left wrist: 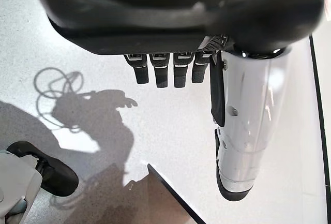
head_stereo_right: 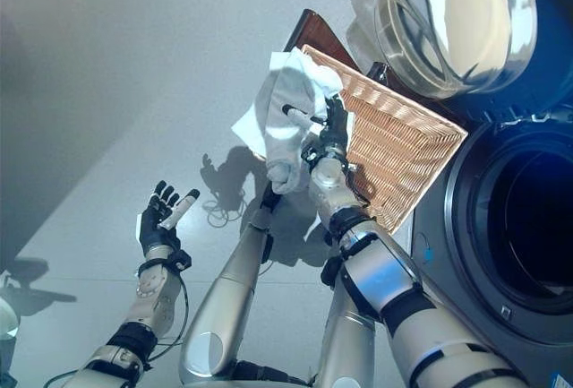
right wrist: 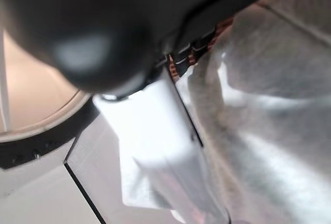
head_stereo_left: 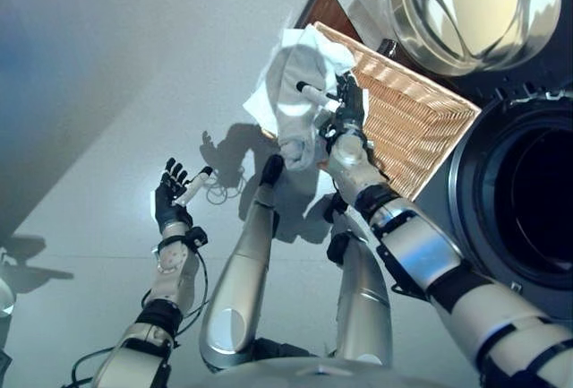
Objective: Pick up the clothes and place them into the washing machine
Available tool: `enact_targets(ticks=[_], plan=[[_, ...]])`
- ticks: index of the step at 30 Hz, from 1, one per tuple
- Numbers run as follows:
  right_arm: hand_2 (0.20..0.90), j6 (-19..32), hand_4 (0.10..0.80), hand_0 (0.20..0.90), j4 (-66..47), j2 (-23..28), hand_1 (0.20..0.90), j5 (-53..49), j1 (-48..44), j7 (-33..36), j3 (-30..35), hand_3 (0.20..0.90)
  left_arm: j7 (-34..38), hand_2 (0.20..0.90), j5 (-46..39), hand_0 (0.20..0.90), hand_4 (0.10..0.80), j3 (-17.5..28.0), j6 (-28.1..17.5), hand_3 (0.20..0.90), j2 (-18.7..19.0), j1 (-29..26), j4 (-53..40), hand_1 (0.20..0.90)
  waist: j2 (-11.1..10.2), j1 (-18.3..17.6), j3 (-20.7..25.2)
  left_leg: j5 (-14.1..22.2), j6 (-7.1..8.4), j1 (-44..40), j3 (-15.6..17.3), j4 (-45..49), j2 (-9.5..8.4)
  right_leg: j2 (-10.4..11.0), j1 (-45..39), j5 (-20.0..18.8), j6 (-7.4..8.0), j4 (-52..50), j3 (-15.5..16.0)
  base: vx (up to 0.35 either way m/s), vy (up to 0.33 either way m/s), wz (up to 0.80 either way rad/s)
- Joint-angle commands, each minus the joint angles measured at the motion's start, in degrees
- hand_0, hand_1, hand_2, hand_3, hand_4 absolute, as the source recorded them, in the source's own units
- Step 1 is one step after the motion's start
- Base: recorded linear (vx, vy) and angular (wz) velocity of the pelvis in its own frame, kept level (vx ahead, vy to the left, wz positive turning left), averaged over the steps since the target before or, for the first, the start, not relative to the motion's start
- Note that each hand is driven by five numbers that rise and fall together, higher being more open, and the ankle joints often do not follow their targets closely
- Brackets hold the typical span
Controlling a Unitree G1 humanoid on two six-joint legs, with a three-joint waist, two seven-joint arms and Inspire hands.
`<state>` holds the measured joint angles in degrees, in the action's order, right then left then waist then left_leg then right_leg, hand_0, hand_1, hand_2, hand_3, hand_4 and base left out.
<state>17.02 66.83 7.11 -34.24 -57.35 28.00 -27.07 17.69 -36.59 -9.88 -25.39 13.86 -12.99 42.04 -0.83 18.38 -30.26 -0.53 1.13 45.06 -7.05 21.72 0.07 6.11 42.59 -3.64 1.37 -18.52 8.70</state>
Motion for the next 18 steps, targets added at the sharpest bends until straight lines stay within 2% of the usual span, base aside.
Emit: enact_targets(ticks=[1, 2, 3, 4, 7, 9, 12, 18], plan=[[0.9, -1.19, 0.8, 0.9, -4.82, -4.32, 0.9, 14.98, 4.14, 2.75, -2.94, 0.9, 2.98, 0.9, 1.4, 0.9, 0.8, 0.41, -2.95, 0.9, 2.29, 2.38, 0.56, 0.9, 1.57, 1.36, 0.46, -4.08, -2.19, -2.83, 4.25, -9.71, -4.2, 0.24, -4.14, 5.2, 1.19, -4.61, -2.23, 0.0, 0.0, 0.0], [0.9, -1.25, 0.8, 0.9, -4.92, -4.33, 0.9, 15.07, 4.23, 2.84, -2.96, 0.9, 2.99, 0.9, 1.41, 0.9, 0.8, 0.4, -2.96, 0.9, 2.27, 2.4, 0.57, 0.9, 1.59, 1.36, 0.46, -4.07, -2.19, -2.88, 4.25, -9.73, -4.2, 0.24, -4.18, 5.2, 1.2, -4.59, -2.23, -0.002, 0.01, -0.04], [0.9, -3.37, 0.8, 0.9, -6.08, -2.09, 0.9, 24.29, 7.13, 4.52, -4.97, 0.9, 3.46, 0.9, 2.41, 0.9, 0.8, 0.94, -3.17, 0.9, 2.15, 2.47, 1.01, 0.9, 1.07, 0.79, 0.46, -4.04, -2.26, -3.76, 4.46, -9.81, -4.07, 0.19, -5.28, 5.04, 1.24, -4.23, -2.34, 0.002, 0.005, -0.03], [0.9, -4.56, 0.8, 0.9, -6.66, -0.57, 0.9, 28.92, 8.62, 5.75, -5.5, 0.9, 3.71, 0.9, 3.17, 0.9, 0.8, 1.1, -3.27, 0.9, 2.11, 2.67, 1.15, 0.9, 0.92, 0.56, 0.46, -4.02, -2.27, -4.39, 4.47, -9.92, -4.09, 0.15, -5.81, 5.05, 1.28, -4.16, -2.35, 0.0, 0.0, 0.0], [0.9, -6.27, 0.8, 0.9, -8.49, 2.25, 0.9, 34.84, 11.26, 6.5, -5.64, 0.9, 3.55, 0.9, 4.01, 0.9, 0.8, 1.59, -3.24, 0.9, 1.64, 2.72, 2.44, 0.9, 0.63, 0.09, 0.46, -3.89, -2.33, -5.23, 4.52, -9.83, -4.16, 0.2, -6.56, 5.1, 1.32, -4.31, -2.25, -0.021, 0.002, -0.01], [0.9, -7.26, 0.8, 0.9, -8.11, 4.85, 0.9, 39.86, 13.33, 7.43, -4.91, 0.9, 3.02, 0.9, 4.49, 0.9, 0.8, 2.11, -3.52, 0.9, 1.11, 2.77, 2.44, 0.9, 0.76, 0.05, 0.46, -5.15, -2.56, -5.31, 4.36, -9.89, -4.12, 0.09, -6.8, 4.06, 0.96, -4.2, -1.71, -0.055, -0.004, -0.04], [0.9, -10.22, 0.8, 0.9, -8.16, 8.32, 0.9, 51.02, 14.6, 8.48, -7.35, 0.9, 1.93, 0.9, 5.59, 0.9, 0.8, 2.43, -3.5, 0.9, 1.03, 3.3, 3.3, 0.9, 0.82, 0.01, 0.46, -4.94, -2.59, -6.93, 4.38, -9.85, -4.27, 0.11, -8.41, 4.27, 1.07, -4.09, -1.78, 0.005, -0.001, 0.02], [0.9, -11.52, 0.8, 0.9, -4.08, 11.3, 0.9, 51.71, 14.5, 8.4, -4.21, 0.9, 0.32, 0.9, 5.17, 0.9, 0.8, 3.3, -3.23, 0.9, 0.99, 3.86, 4.5, 0.9, 0.69, -0.12, 0.46, -4.77, -2.7, -8.78, 4.44, -9.9, -4.28, 0.13, -10.12, 4.47, 1.05, -4.18, -1.99, 0.002, 0.001, 0.01]])
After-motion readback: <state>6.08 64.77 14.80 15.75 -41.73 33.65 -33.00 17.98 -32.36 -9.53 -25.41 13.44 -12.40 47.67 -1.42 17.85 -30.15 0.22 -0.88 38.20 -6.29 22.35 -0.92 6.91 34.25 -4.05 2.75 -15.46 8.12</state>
